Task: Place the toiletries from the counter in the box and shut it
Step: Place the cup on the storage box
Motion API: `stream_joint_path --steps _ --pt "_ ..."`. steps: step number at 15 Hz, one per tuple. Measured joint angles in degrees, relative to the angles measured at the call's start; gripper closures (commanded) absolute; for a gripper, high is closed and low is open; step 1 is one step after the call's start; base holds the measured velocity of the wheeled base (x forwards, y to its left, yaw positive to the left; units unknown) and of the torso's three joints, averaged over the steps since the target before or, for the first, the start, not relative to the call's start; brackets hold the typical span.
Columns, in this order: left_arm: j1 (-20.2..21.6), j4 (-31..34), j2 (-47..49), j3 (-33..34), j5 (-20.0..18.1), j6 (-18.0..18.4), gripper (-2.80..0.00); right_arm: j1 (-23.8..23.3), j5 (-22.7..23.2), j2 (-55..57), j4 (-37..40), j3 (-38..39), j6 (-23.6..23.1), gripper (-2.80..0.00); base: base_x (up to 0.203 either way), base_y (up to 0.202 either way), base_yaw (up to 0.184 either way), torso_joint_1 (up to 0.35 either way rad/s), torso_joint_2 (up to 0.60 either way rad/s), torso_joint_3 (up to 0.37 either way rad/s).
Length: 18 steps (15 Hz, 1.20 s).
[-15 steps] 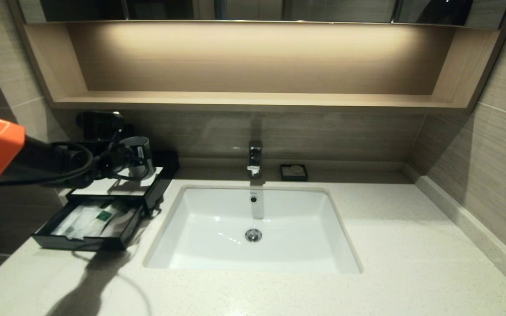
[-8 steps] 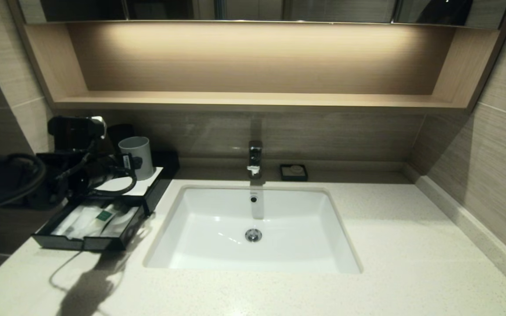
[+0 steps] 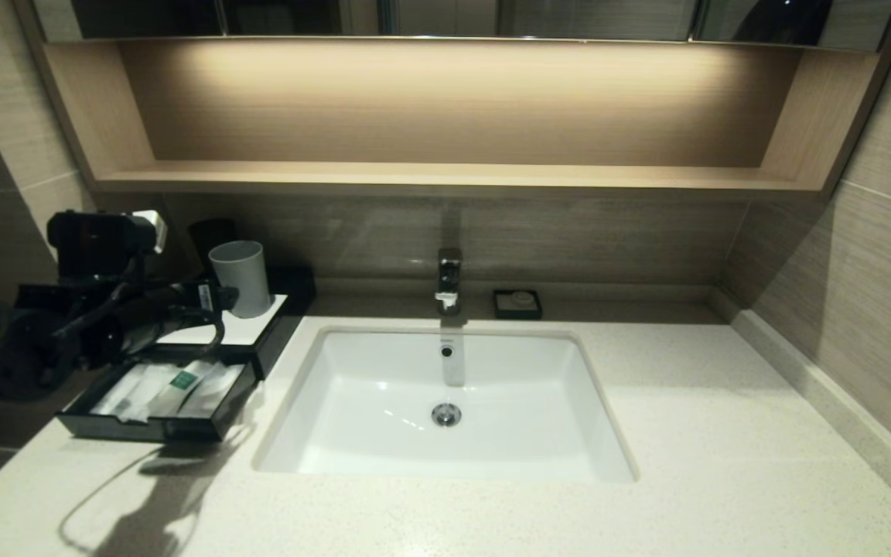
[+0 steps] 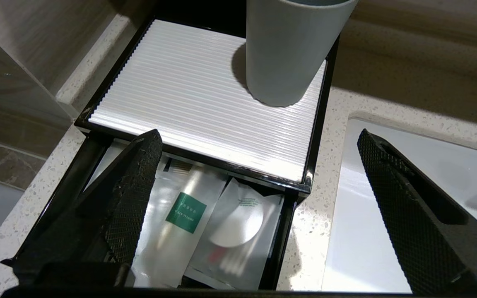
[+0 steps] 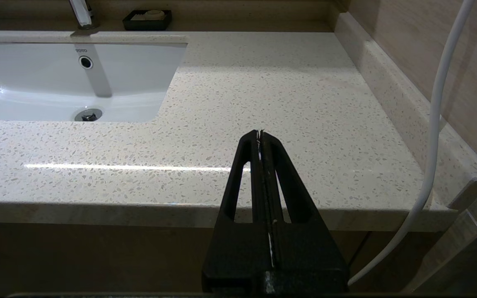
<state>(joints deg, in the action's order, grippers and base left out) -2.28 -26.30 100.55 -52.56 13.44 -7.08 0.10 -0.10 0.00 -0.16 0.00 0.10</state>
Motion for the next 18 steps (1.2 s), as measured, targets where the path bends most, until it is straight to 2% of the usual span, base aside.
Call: stream_joint_path --steps 1,4,7,18 --pt "0.05 0.01 -0.18 0.55 -0.06 -0.06 0.00 0.00 0.00 0.00 0.00 0.00 0.00 0.00 0.000 0.000 0.000 0.000 0.00 0.000" --pt "0.38 -0.11 0.29 1.91 -2.45 -0.37 0.00 0.00 0.02 0.00 0.00 0.00 0.00 0.00 0.000 0.000 0.000 0.000 0.00 0.000" --pt "0.39 -0.51 2.24 -0.04 -4.26 -0.27 0.00 0.00 0.00 0.00 0.00 0.00 -0.02 0.00 0.000 0.000 0.000 0.000 0.00 0.000" --pt "0.35 -1.24 10.74 -6.51 -4.38 -0.21 0.00 0.00 0.00 0.00 0.00 0.00 -0.01 0.00 0.000 0.000 0.000 0.000 0.00 0.000"
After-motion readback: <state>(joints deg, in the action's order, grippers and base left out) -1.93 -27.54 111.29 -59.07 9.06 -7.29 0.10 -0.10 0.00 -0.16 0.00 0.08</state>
